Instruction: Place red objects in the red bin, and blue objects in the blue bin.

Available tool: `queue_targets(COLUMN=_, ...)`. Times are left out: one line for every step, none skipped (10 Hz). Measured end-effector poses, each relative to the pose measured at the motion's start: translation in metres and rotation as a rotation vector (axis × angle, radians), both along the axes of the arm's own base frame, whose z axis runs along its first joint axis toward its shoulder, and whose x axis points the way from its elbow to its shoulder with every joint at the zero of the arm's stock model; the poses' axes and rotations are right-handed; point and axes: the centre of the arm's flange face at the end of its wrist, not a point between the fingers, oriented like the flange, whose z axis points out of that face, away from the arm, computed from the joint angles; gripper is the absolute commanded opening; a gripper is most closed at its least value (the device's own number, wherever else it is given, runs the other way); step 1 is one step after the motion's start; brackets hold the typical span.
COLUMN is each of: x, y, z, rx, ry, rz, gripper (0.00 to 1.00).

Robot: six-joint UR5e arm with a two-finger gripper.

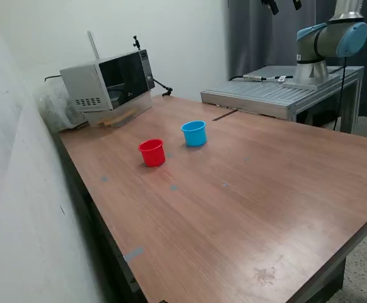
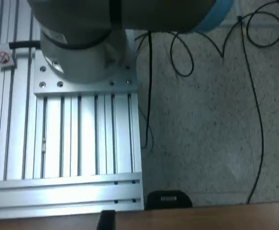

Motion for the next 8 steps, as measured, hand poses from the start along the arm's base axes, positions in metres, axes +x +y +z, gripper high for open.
queue_targets(x=0.0005, y=0.001, z=-0.0001, rx=-0.001, ry=-0.006, rz=-0.002, gripper=1.0)
queue_targets(x=0.0007, y=0.0015, z=-0.0001, rx=-0.001, ry=-0.009, rz=-0.003, gripper=1.0)
queue_targets(x=0.0012, y=0.0015, z=-0.0003, rx=-0.001, ry=-0.011, rz=-0.003, gripper=1.0)
queue_targets(x=0.0016, y=0.0015, z=-0.0007, rx=-0.001, ry=-0.013, rz=-0.004, gripper=1.0)
queue_targets(x=0.0017, y=0.0017, z=-0.0008, rx=-0.002, ry=-0.014, rz=-0.004, gripper=1.0)
queue_targets(x=0.0018, y=0.0017, z=-0.0007, rx=-0.002, ry=-0.014, rz=-0.004, gripper=1.0)
queue_targets(x=0.0018, y=0.0017, z=-0.0009, rx=-0.002, ry=-0.014, rz=-0.004, gripper=1.0)
queue_targets(x=0.0018, y=0.0018, z=-0.0009, rx=-0.002, ry=-0.014, rz=-0.004, gripper=1.0)
